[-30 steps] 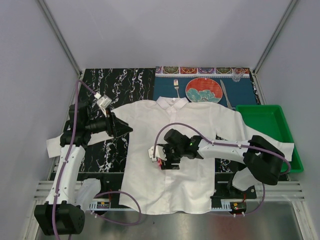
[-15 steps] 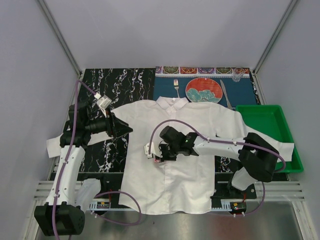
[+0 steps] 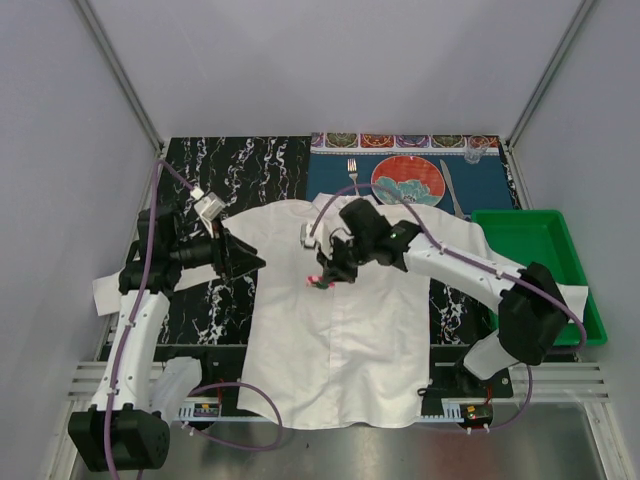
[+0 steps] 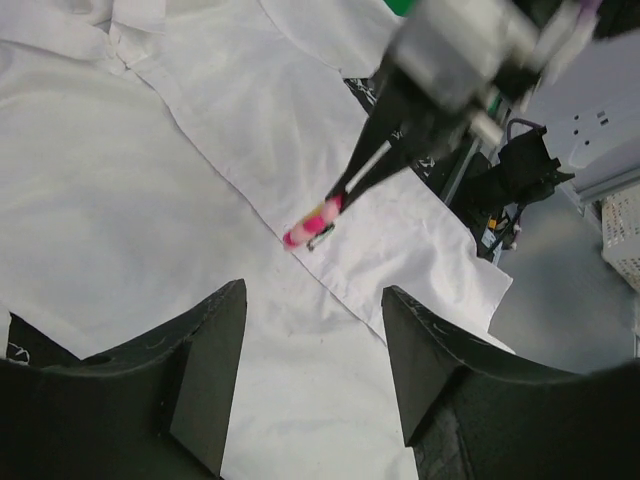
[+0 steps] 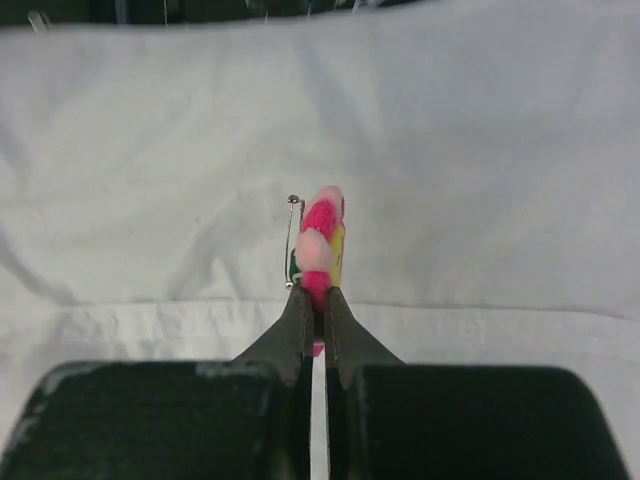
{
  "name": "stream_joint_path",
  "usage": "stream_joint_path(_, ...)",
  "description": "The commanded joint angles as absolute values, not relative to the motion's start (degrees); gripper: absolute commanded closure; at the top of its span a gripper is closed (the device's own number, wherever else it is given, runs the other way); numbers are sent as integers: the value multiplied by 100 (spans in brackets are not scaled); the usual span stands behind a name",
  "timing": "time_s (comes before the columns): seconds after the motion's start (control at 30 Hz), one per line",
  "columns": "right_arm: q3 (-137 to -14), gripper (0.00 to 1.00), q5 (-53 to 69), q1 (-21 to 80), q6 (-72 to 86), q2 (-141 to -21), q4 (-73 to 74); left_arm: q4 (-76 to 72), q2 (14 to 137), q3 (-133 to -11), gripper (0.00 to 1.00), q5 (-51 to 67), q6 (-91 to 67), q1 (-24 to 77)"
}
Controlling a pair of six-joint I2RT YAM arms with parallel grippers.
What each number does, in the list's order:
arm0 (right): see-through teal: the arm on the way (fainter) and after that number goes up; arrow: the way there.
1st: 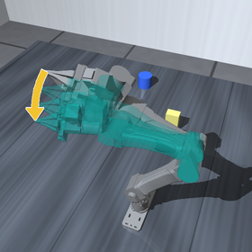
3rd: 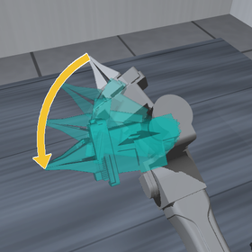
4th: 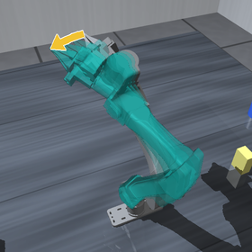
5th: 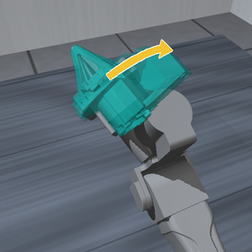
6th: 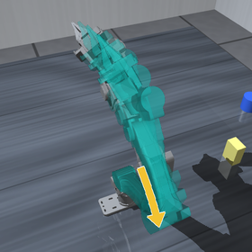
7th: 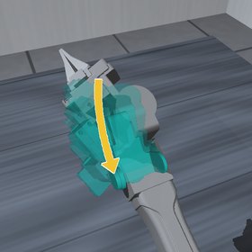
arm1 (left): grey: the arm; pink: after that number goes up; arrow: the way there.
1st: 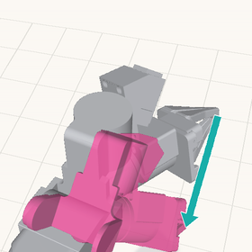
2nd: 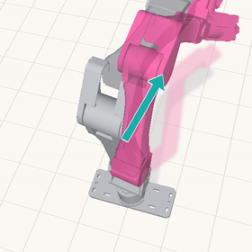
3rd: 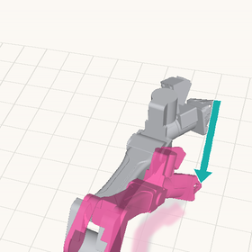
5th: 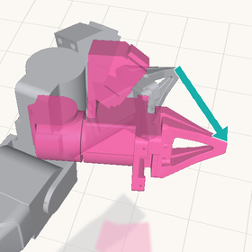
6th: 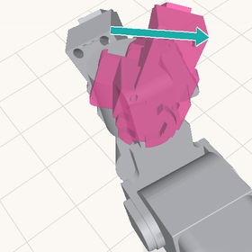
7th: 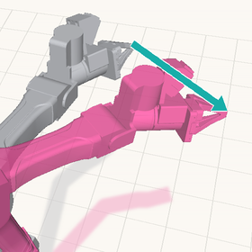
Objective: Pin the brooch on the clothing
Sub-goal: Pick up the brooch from the clothes.
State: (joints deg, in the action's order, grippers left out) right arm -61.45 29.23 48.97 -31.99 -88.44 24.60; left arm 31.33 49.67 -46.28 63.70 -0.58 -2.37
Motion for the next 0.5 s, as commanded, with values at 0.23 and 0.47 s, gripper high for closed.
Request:
stream_joint_path(0.23,-9324,100,5070,3595,165,-8095,2312,336,4843,-5266,31,6804,-1498,254)
stream_joint_path(0.47,-9414,100,5537,3507,1484,-7981,1381,-1405,5228,-5738,28,6179,-3391,790)
